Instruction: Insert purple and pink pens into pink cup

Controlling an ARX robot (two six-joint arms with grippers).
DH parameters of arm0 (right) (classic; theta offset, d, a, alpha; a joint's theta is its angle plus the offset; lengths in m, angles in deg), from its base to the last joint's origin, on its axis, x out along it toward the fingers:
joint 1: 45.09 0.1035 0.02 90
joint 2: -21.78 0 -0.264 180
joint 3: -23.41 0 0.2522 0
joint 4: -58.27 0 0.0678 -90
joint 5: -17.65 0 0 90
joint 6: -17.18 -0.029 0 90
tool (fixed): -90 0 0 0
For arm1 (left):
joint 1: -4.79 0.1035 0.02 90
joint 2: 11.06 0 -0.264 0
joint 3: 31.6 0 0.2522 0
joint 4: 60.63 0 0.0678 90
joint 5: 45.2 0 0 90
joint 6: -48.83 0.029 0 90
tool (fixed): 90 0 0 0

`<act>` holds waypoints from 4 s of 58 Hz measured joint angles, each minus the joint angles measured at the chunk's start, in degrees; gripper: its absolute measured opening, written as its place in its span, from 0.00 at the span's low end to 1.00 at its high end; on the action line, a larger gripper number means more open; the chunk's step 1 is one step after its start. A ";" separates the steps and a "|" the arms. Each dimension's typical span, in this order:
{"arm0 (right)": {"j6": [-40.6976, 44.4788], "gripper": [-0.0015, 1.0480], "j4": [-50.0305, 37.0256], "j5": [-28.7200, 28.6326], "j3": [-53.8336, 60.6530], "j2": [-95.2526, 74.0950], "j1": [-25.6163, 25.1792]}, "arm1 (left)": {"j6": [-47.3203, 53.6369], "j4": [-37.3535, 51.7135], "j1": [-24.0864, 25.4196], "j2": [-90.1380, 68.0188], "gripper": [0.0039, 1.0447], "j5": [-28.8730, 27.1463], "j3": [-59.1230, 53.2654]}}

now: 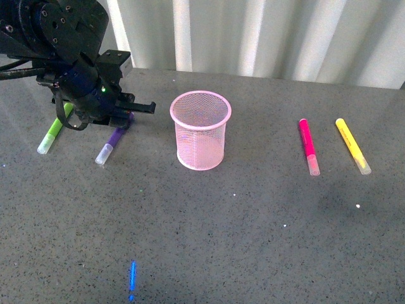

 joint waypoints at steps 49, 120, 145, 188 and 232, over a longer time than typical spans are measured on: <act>0.00 0.93 0.00 0.00 0.00 0.00 0.00 | -18.45 68.26 -11.82 30.23 0.12 -7.65 -39.10; 0.00 0.93 0.00 0.00 0.00 0.00 0.00 | -16.22 78.82 -21.53 6.05 0.12 -21.81 -29.99; 0.00 0.93 0.00 0.00 0.00 0.00 0.00 | -21.55 62.82 -18.73 17.05 0.80 -18.03 -32.89; 0.00 0.93 0.00 0.02 0.00 0.00 0.00 | -3.89 75.34 -4.44 53.09 0.08 -13.27 -72.08; 0.00 0.93 0.00 0.00 0.00 0.00 0.00 | -3.43 51.25 9.03 93.15 0.03 -0.57 -87.54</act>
